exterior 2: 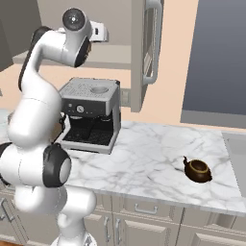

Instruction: Open the cabinet. Pick the soap dispenser and place it next to the sink. Then close the cabinet.

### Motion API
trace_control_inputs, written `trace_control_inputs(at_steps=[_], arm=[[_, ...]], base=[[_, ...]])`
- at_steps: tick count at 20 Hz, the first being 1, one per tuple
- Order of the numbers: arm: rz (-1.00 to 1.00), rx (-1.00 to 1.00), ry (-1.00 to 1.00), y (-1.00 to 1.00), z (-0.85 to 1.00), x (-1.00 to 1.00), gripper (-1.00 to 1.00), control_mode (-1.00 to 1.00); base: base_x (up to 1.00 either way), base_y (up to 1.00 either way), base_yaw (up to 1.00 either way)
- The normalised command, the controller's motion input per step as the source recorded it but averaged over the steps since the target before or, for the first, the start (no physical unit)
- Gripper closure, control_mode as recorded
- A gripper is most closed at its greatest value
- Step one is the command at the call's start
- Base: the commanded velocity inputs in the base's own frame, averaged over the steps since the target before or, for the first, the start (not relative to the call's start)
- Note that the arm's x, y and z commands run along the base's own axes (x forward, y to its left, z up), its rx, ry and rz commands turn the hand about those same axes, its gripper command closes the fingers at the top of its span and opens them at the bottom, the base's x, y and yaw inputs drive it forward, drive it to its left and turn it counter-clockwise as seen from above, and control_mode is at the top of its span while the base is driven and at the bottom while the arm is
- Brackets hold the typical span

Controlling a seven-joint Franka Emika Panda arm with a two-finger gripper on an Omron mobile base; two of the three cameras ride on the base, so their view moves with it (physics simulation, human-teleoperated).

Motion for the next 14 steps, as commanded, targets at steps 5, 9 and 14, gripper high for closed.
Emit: trace_control_inputs(at_steps=[5,9,14], arm=[[0.00,0.00,-0.02,0.00,0.22,-1.00,1.00,-1.00],[0.00,-0.03,0.00,0.00,0.15,-1.00,1.00,-1.00],[0.00,-0.11,0.02,0.00,0.00,-1.00,1.00,-1.00]], base=[[0.00,0.00,0.00],[0.00,0.00,0.00],[0.00,0.00,0.00]])
